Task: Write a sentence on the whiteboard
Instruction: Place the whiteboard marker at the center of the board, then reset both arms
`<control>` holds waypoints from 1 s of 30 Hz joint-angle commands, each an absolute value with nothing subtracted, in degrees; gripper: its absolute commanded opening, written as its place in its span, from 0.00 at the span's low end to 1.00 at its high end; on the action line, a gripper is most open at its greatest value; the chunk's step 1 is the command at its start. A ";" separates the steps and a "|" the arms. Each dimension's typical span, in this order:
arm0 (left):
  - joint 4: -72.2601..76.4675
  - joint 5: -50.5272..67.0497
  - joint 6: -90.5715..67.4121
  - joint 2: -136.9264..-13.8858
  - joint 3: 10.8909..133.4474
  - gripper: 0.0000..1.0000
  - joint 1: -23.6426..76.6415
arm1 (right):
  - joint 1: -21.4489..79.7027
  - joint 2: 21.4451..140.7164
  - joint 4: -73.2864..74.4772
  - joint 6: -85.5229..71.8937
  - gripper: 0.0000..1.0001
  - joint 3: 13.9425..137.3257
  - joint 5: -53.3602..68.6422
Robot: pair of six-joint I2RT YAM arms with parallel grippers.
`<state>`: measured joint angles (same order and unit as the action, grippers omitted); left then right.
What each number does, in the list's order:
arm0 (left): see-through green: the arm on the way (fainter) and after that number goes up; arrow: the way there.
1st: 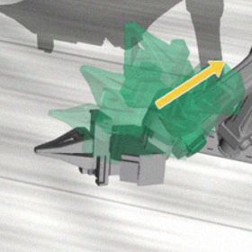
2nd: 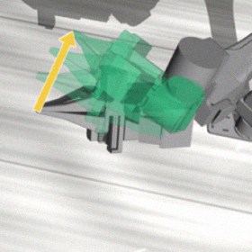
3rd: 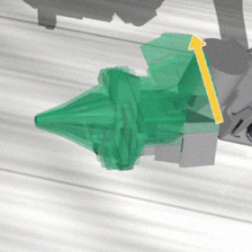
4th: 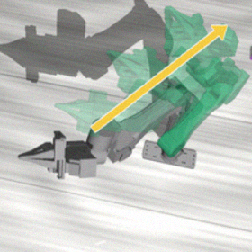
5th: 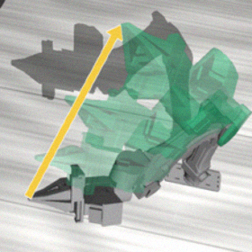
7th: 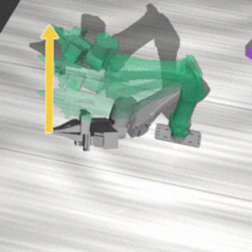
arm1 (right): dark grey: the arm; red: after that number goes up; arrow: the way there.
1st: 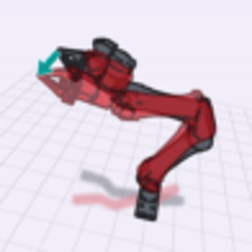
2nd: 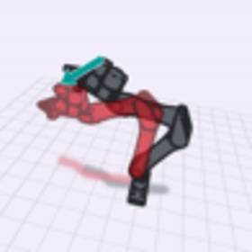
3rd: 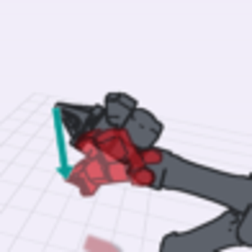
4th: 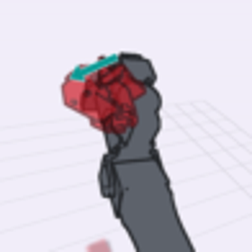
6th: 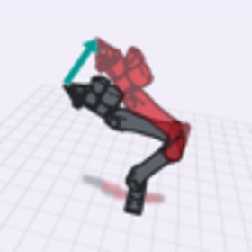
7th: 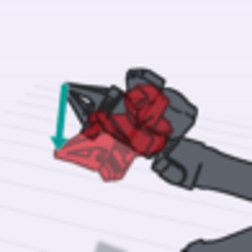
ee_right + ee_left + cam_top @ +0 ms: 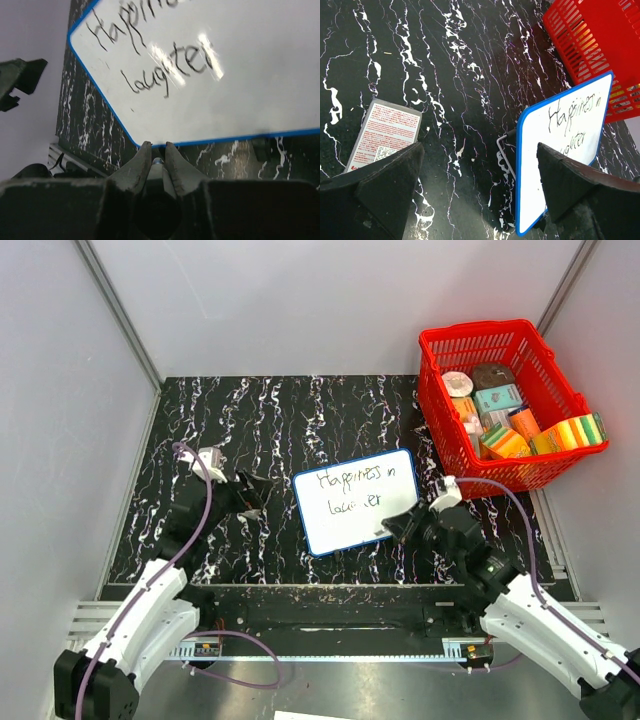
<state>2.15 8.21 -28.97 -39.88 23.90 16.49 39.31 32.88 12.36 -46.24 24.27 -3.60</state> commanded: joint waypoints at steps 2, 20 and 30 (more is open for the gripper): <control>2.90 8.96 -29.62 -39.64 27.07 0.99 16.52 | 39.02 29.89 16.61 -58.60 0.00 16.45 3.16; 3.60 8.17 -28.48 -36.30 27.51 0.99 16.52 | 39.02 33.14 17.49 -67.15 0.87 12.65 1.85; 4.57 7.12 -30.93 -35.86 26.81 0.99 16.52 | 39.02 31.81 17.75 -54.60 1.00 23.88 -6.49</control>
